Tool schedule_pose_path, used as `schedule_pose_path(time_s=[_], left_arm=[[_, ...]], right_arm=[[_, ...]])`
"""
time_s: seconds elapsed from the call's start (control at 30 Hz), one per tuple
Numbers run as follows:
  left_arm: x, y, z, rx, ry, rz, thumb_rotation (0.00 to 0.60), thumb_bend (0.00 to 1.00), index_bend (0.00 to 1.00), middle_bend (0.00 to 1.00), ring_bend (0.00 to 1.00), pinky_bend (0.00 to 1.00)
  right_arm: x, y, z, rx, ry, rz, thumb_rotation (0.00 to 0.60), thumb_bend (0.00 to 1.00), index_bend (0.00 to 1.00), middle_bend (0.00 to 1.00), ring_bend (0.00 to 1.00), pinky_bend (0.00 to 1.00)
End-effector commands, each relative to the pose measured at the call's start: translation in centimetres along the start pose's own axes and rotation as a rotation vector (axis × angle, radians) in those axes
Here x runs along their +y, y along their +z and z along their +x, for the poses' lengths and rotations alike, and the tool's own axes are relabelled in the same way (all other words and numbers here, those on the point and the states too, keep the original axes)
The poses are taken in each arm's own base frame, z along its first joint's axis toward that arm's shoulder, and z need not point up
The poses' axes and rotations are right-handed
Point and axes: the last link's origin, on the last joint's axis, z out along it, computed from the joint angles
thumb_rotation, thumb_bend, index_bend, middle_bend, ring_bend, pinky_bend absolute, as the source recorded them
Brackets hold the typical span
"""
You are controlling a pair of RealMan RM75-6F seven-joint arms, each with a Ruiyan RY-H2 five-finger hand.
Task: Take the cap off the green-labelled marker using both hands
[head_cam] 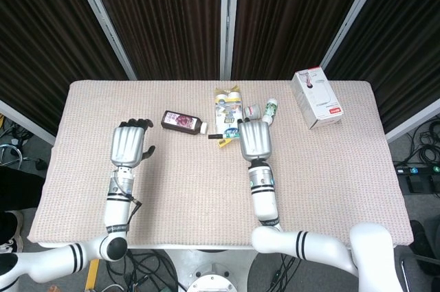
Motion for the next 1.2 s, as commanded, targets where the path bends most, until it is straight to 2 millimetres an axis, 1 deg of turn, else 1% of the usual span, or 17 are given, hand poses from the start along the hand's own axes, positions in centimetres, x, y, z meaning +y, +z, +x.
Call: schedule_pose_path(time_s=[0.03,0.3,0.7,1.07,1.2], left_arm=[[0.6,0.6,-0.2,0.006,0.000,0.005,0.600,0.21,0.42,0.45,0.39,0.47],[1.9,1.3,-1.3,-0.009,-0.030,0.007,0.600,0.21,0.43,0.46,0.40,0.48],[3.5,1.2,-2.5,-0.035,-0.045,-0.009,0.600,0.22,0.45,0.47,0.41,0.49],[5.4,1.2,-3.0,-0.058,-0.072,-0.020,0.600,0.22,0.46,0.48,0.43,0.51],[5.7,0.9,-3.3,-0.072,-0.078,-0.011,0.600,0.23,0.47,0.52,0.45,0.52]], right_arm=[[-0.8,0.2,-0.1,0.005,0.012,0.012,0.600,0.28,0.66,0.62,0.76,0.86],[-2.1,0.5,-0.4,0.016,0.038,0.024,0.600,0.28,0.66,0.62,0.76,0.86],[-3.8,-0.6,-1.2,-0.001,0.048,0.057,0.600,0.28,0.67,0.62,0.76,0.86],[-4.2,-1.3,-2.0,-0.008,0.062,0.065,0.600,0.28,0.67,0.62,0.76,0.86],[-4.2,-1.3,-2.1,-0.008,0.064,0.061,0.600,0.28,0.67,0.62,0.76,0.86]])
